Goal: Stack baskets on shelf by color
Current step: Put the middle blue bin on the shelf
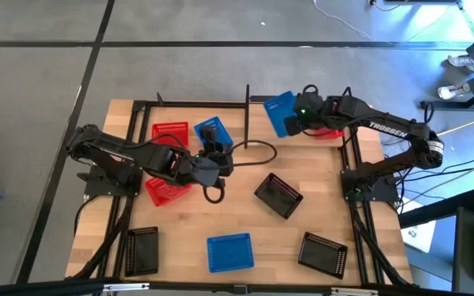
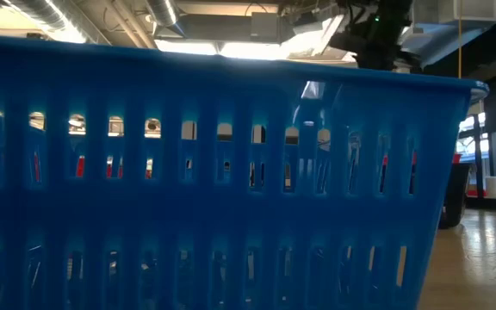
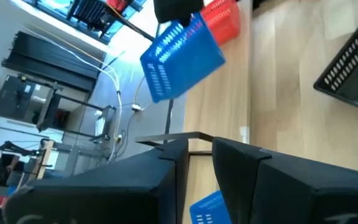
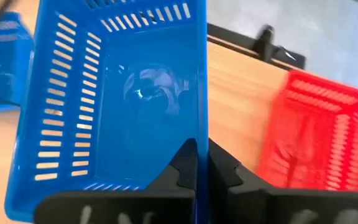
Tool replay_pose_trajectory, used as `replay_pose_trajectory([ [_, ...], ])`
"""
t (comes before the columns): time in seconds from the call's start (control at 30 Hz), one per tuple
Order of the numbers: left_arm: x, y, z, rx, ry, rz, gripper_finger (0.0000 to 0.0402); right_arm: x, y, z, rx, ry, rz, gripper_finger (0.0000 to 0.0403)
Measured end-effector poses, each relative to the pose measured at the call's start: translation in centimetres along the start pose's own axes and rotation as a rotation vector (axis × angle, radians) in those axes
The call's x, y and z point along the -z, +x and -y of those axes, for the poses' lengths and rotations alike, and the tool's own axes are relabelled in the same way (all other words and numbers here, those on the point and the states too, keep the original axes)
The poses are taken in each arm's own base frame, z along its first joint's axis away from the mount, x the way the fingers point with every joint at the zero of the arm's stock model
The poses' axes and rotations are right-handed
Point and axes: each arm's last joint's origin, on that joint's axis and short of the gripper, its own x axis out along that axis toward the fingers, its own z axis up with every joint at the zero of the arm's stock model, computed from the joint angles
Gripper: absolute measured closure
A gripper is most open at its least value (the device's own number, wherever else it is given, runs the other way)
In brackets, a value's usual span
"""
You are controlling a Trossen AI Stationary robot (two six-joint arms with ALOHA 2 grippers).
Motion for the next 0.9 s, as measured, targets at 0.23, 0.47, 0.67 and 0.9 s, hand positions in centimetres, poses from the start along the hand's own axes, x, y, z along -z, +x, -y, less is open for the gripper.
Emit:
replay_pose_trajectory([
  [0.23, 0.0, 0.0, 0.0, -0.010, 0.001, -0.005, 0.0334, -0.8, 2.0, 1.4, 0.012, 0.108, -0.010, 0.0402],
  [0.47, 0.0, 0.0, 0.0, -0.010, 0.001, -0.004, 0.0334, 0.9, 5.4, 3.0, 0.080, 0.185, -0.103, 0.0401],
  [0.67, 0.0, 0.1, 0.0, -0.011, 0.001, -0.006, 0.0334, 1.7, 7.9, 3.6, 0.065, 0.251, -0.089, 0.0401],
  [0.9, 0.3, 0.7, -0.5, -0.014, -0.008, -0.020, 0.0334, 3.5, 10.1, 4.6, 0.083, 0.310, -0.116, 0.0401],
])
